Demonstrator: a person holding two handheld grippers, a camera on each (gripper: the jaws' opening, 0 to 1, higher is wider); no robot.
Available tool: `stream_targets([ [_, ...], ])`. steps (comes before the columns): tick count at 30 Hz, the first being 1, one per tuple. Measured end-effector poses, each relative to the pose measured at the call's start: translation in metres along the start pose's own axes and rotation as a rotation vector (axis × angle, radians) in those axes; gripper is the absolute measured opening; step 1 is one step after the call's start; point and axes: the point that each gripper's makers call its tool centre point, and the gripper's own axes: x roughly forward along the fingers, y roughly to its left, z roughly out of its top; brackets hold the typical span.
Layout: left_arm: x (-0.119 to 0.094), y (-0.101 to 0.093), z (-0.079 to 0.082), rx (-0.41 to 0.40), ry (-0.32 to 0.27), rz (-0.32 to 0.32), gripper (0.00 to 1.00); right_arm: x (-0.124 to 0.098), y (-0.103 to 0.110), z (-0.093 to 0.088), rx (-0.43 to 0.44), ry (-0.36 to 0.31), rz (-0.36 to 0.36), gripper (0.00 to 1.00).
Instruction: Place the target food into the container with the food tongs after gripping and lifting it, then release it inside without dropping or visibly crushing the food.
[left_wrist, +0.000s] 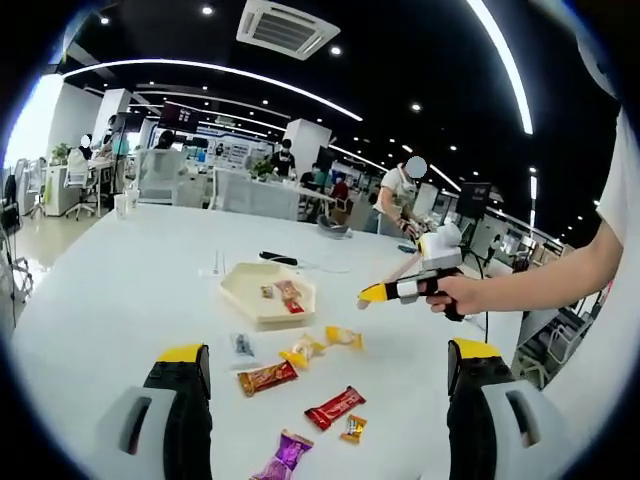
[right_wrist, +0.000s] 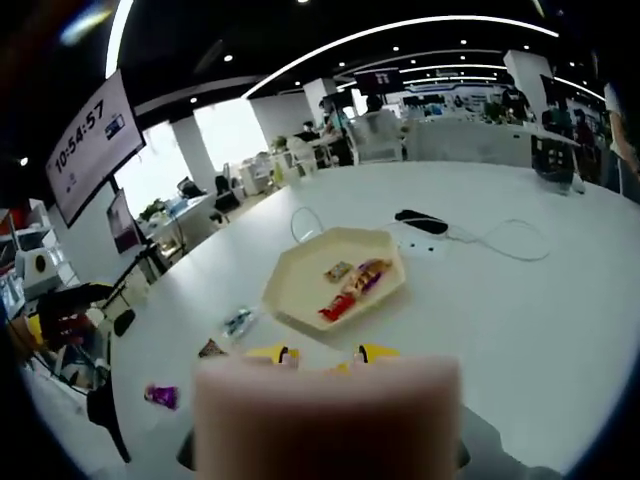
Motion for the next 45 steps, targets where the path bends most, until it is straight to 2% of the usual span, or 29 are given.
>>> stream_targets([
  [8, -0.005, 0.007, -0.006, -0.018, -0.003, 0.025, 0.99, 0.002, 0.004, -0.008, -0.143, 0.032, -0.004, 0.27],
  [17, -0.006, 0.003, -0.005, -0.025, -0.006, 0.032, 0.99, 0.010, 0.012, -0.017, -0.154, 0.060, 0.027, 0.28],
  [22, -0.004, 0.001, -0.009, -0.011, 0.023, 0.021, 0.99, 0.013, 0.010, -0.020, -0.148, 0.072, 0.034, 0.28],
  [26, -0.008, 0.003, -0.002, -0.023, -0.004, 0.032, 0.99, 0.017, 0.009, -0.027, -0.203, 0.104, 0.029, 0.28],
  [30, -0.009, 0.002, -0.001, -0.054, -0.023, 0.026, 0.99, 0.025, 0.004, -0.037, -0.220, 0.120, 0.034, 0.28],
  [33, -0.009, 0.004, -0.003, -0.041, -0.005, 0.034, 0.99, 0.027, 0.006, -0.035, -0.221, 0.125, 0.036, 0.28],
  [38, -0.011, 0.005, -0.001, -0.046, -0.011, 0.053, 0.99, 0.031, 0.008, -0.039, -0.250, 0.137, 0.052, 0.28],
  [41, -0.009, 0.003, -0.007, -0.048, -0.001, 0.051, 0.99, 0.037, 0.008, -0.040, -0.268, 0.130, 0.057, 0.28],
  [45, -0.011, -0.002, -0.005, -0.047, -0.006, 0.046, 0.99, 0.037, 0.004, -0.040, -0.276, 0.136, 0.044, 0.28],
])
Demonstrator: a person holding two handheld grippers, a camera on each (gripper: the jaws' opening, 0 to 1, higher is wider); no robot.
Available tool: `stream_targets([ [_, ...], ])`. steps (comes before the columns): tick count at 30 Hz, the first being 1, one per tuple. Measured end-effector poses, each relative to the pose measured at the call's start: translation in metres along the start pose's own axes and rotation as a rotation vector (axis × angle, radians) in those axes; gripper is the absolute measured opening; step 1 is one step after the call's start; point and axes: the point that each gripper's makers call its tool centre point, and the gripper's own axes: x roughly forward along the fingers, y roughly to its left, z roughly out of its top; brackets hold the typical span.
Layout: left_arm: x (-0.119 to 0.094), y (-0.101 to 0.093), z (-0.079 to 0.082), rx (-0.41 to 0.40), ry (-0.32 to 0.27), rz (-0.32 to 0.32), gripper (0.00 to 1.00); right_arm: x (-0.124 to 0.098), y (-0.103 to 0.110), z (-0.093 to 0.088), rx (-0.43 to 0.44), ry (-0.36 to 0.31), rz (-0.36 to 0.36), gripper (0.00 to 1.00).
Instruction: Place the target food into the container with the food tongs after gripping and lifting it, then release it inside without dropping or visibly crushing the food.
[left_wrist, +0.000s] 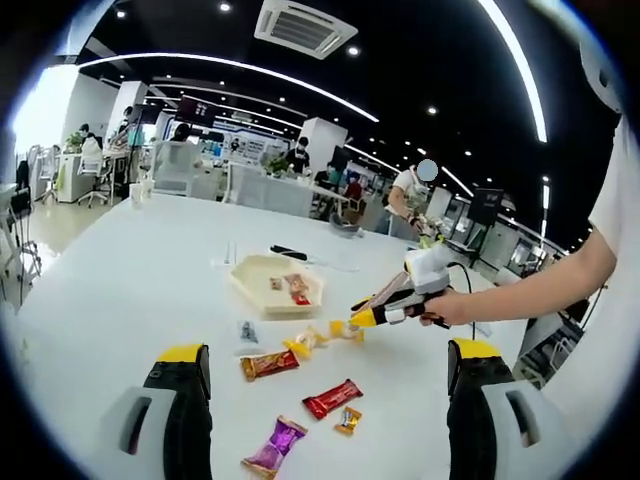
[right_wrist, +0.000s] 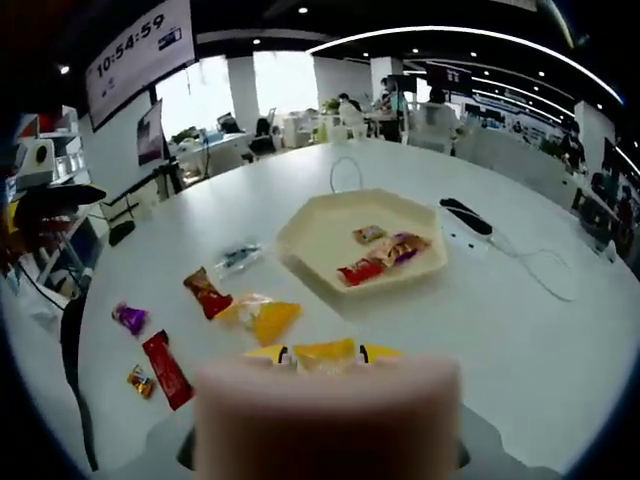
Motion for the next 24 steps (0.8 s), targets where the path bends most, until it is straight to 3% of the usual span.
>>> stream_targets([
  [3, -0.003, 0.002, 0.003, -0.016, -0.028, 0.013, 0.99, 0.001, -0.002, -0.002, -0.001, 0.010, -0.008, 0.28],
  [9, -0.004, 0.007, -0.003, -0.034, -0.018, 0.023, 0.99, 0.006, -0.002, -0.011, -0.022, 0.052, 0.001, 0.29],
  [14, -0.009, 0.010, -0.002, -0.045, -0.036, 0.039, 0.99, 0.009, 0.003, -0.008, -0.031, 0.058, 0.009, 0.29],
  [21, -0.009, 0.011, -0.006, -0.051, -0.019, 0.040, 0.99, 0.017, 0.004, -0.009, -0.018, 0.052, -0.001, 0.29],
  [24, -0.012, 0.011, -0.004, -0.040, -0.022, 0.045, 0.99, 0.020, 0.007, -0.012, -0.051, 0.064, 0.002, 0.29],
])
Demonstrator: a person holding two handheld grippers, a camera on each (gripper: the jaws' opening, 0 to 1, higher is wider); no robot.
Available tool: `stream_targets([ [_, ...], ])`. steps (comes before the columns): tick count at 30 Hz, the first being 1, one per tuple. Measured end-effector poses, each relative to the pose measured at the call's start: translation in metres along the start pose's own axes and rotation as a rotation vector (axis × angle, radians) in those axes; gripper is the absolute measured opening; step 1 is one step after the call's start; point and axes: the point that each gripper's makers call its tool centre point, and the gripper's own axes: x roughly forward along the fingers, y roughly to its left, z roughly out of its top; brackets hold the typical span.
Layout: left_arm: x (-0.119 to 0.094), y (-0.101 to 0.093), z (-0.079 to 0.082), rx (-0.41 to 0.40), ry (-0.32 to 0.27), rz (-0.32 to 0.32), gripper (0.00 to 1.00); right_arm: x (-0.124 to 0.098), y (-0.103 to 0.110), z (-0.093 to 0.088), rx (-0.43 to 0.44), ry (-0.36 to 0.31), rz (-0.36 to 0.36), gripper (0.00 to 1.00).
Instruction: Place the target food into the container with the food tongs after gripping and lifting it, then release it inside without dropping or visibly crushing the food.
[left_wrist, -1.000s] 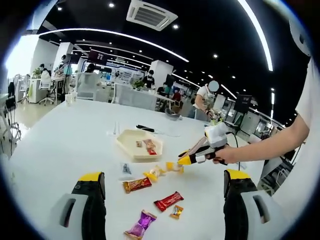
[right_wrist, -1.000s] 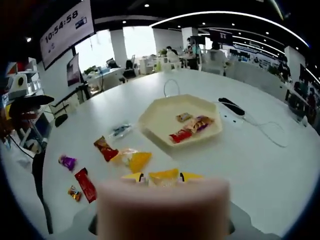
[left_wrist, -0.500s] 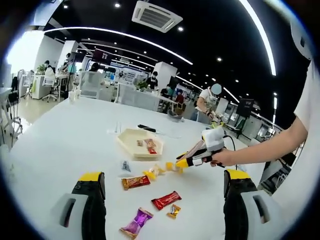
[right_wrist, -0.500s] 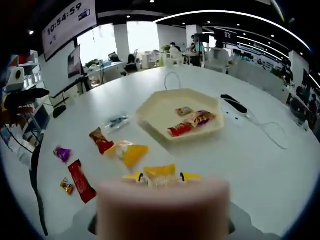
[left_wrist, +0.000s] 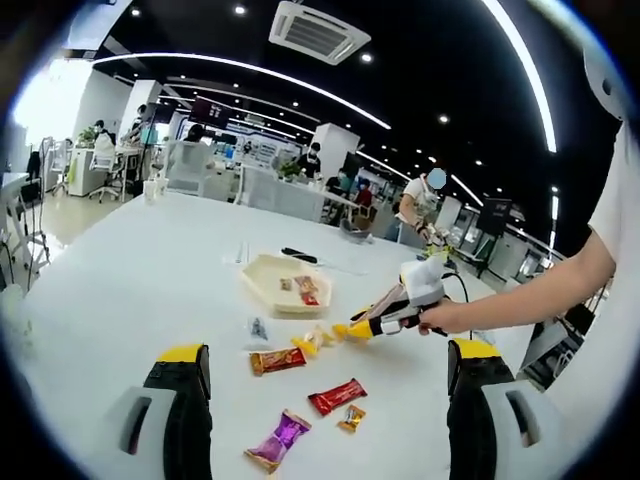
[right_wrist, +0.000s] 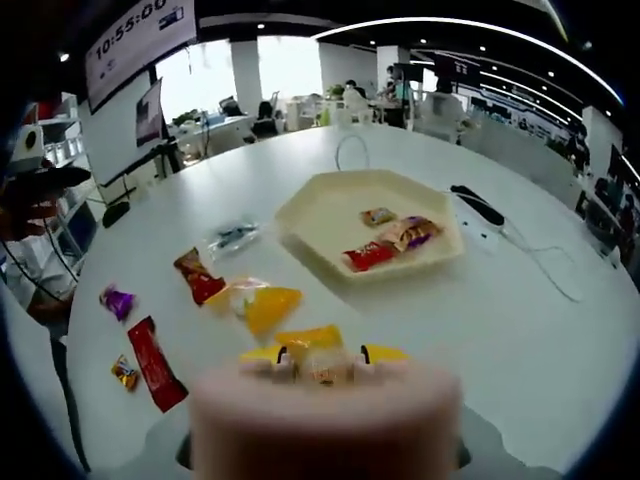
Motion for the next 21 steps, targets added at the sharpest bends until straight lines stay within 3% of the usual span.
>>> stream_targets([
  [3, 0.000, 0.002, -0.003, -0.012, 0.004, 0.002, 0.99, 0.004, -0.003, -0.004, 0.000, -0.001, -0.002, 0.29],
  [5, 0.002, 0.002, -0.005, -0.010, 0.014, -0.004, 0.99, 0.004, -0.006, -0.006, 0.089, -0.008, -0.014, 0.29],
  [10, 0.006, 0.001, -0.002, 0.013, 0.025, -0.016, 0.99, 0.002, -0.004, -0.006, 0.067, -0.037, -0.017, 0.27],
  [14, 0.012, 0.000, -0.004, 0.002, 0.026, -0.029, 0.99, 0.004, -0.003, -0.005, 0.002, -0.029, -0.019, 0.26],
  [21, 0.009, -0.005, -0.004, 0.013, 0.033, -0.045, 0.99, 0.002, -0.005, -0.007, 0.069, -0.052, -0.052, 0.24],
])
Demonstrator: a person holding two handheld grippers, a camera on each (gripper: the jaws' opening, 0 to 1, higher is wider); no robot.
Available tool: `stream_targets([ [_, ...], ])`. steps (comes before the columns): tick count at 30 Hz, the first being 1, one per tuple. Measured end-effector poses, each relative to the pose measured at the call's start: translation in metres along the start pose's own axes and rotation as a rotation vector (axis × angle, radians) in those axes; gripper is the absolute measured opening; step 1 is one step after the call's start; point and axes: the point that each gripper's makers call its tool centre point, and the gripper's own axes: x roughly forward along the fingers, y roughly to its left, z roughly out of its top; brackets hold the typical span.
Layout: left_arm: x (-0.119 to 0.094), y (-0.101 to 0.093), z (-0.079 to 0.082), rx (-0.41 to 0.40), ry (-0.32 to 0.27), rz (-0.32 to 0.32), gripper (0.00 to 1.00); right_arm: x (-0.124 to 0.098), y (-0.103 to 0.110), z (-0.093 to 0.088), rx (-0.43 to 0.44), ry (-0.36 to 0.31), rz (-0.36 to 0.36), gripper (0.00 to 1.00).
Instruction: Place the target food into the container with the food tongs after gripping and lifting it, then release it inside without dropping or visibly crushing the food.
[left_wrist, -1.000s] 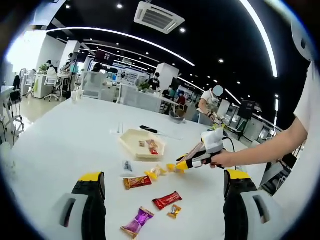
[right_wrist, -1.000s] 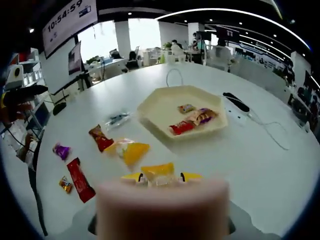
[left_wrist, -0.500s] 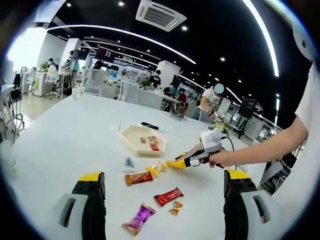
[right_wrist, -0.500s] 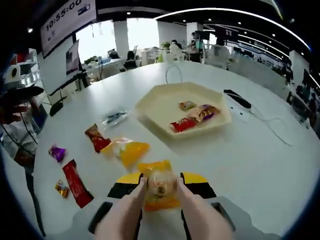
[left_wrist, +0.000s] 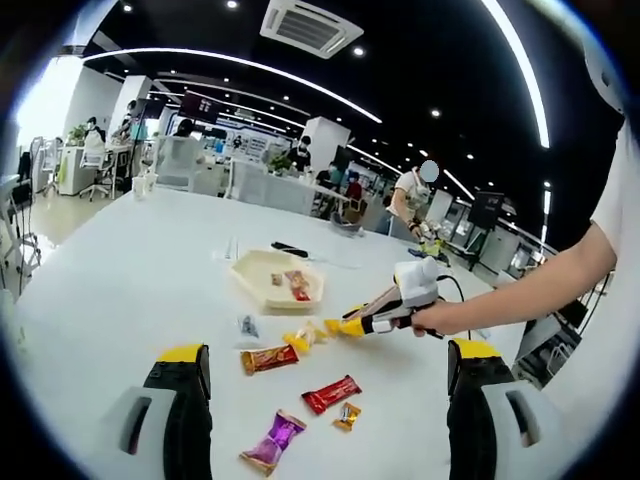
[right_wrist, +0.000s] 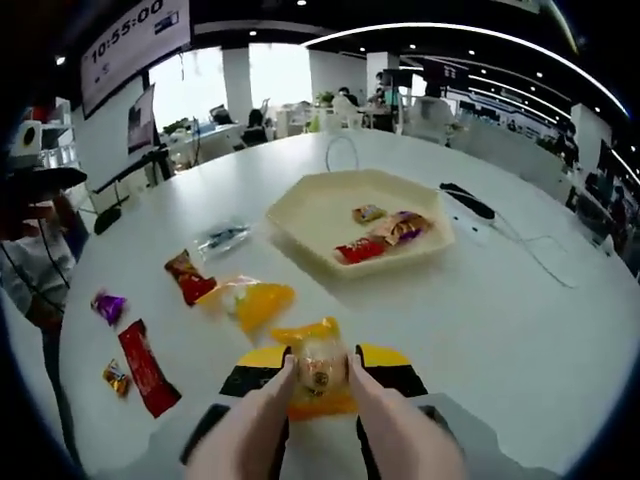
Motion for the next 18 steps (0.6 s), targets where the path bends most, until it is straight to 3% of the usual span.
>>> stream_targets([
  [3, -0.007, 0.003, -0.002, 0.013, 0.005, 0.015, 0.99, 0.001, -0.001, 0.001, 0.049, 0.007, -0.022, 0.23],
  [9, -0.010, 0.009, 0.002, -0.012, -0.032, 0.025, 0.99, 0.001, -0.001, 0.000, 0.048, 0.016, -0.019, 0.22],
  [13, -0.012, 0.003, 0.008, 0.027, -0.026, 0.018, 0.99, -0.001, -0.004, 0.000, 0.176, 0.006, -0.045, 0.21],
  [18, -0.018, 0.003, 0.007, 0.016, -0.045, 0.030, 0.99, -0.005, -0.007, -0.002, 0.207, 0.027, -0.051, 0.21],
])
